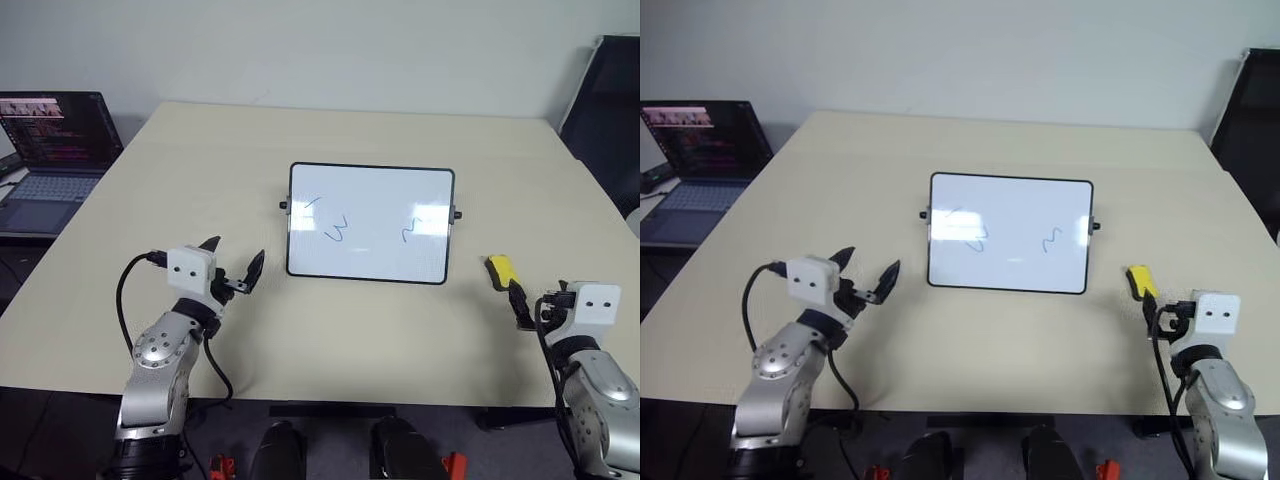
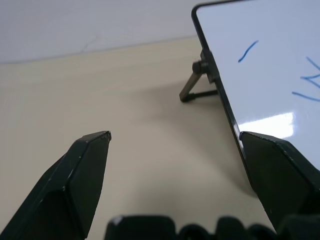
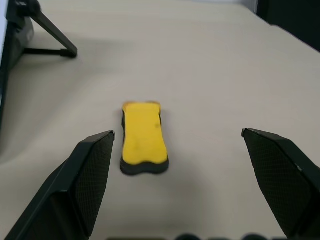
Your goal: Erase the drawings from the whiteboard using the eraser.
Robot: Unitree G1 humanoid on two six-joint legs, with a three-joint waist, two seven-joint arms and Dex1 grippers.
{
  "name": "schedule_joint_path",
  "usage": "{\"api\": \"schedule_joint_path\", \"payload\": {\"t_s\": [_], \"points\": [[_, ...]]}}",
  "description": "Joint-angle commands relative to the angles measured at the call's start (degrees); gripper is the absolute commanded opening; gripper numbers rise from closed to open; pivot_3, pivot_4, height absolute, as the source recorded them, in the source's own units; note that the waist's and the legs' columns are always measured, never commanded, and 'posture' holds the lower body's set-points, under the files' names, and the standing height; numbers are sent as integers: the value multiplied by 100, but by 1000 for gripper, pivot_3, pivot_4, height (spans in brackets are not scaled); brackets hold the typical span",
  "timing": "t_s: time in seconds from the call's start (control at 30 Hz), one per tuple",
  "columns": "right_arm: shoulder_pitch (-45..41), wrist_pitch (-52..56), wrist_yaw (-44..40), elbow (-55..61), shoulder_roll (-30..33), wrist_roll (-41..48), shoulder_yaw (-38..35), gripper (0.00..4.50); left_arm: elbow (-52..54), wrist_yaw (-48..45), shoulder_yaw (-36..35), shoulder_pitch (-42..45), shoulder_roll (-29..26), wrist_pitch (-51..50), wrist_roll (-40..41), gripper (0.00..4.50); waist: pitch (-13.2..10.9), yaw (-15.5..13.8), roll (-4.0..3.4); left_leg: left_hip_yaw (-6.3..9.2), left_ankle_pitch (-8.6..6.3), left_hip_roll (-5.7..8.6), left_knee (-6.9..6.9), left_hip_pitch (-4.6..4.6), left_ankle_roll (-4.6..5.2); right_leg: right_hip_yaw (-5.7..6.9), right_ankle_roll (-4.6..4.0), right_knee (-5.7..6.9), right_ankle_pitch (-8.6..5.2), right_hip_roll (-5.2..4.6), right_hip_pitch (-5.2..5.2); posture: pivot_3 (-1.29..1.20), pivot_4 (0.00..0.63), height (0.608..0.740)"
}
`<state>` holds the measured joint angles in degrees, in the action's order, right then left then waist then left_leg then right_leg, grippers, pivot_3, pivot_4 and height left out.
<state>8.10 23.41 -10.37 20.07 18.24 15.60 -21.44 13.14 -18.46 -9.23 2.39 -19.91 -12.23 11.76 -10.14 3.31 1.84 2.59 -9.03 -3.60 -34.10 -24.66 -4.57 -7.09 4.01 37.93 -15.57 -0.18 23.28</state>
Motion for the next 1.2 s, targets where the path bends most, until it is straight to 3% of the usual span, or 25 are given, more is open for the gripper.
{"api": "schedule_joint_path", "payload": {"t_s": [0.03,0.3,0.53,0.73,0.87,1.07,1.2], "points": [[-37,151,-12,268,125,41,-57,4459,343,236,14,-7,80,-174,-88,4500,0,-2,0,0,0,0,-1,0,0,0,0,0,0,0,0,0,150,740],[33,340,-323,637,377,87,169,4459,792,126,-81,-131,-84,-374,-21,4500,0,-2,0,-2,0,1,-8,0,0,-3,0,-1,1,-2,-2,0,150,740],[-310,833,-603,942,594,409,325,4459,710,-861,-404,536,-794,-327,702,4500,-1,-9,3,-1,0,1,-8,0,0,-1,0,0,0,-1,1,0,150,740],[-810,2245,-93,1396,661,893,-99,4459,-6,-2236,357,2360,-1069,-699,1244,4500,-2,-37,9,-8,-1,4,-20,-5,0,-5,3,-11,0,-5,-9,0,150,740],[-1149,3022,114,1407,747,1032,-185,4459,-541,-3221,869,3107,-1157,-614,1272,4500,-2,-32,9,8,0,3,-19,-19,0,8,8,0,-1,4,1,0,150,740],[-1723,3235,115,697,919,933,-4,4459,-1451,-4715,1617,4106,-991,-607,1342,4500,-3,26,3,8,0,2,-12,-13,2,4,8,2,-1,8,1,0,150,740],[-2144,3016,131,-18,1012,693,199,4459,-1605,-5581,2012,4327,-1001,-650,1352,4500,-3,39,2,7,0,2,-12,-13,2,4,9,1,0,9,0,0,150,740]]}}
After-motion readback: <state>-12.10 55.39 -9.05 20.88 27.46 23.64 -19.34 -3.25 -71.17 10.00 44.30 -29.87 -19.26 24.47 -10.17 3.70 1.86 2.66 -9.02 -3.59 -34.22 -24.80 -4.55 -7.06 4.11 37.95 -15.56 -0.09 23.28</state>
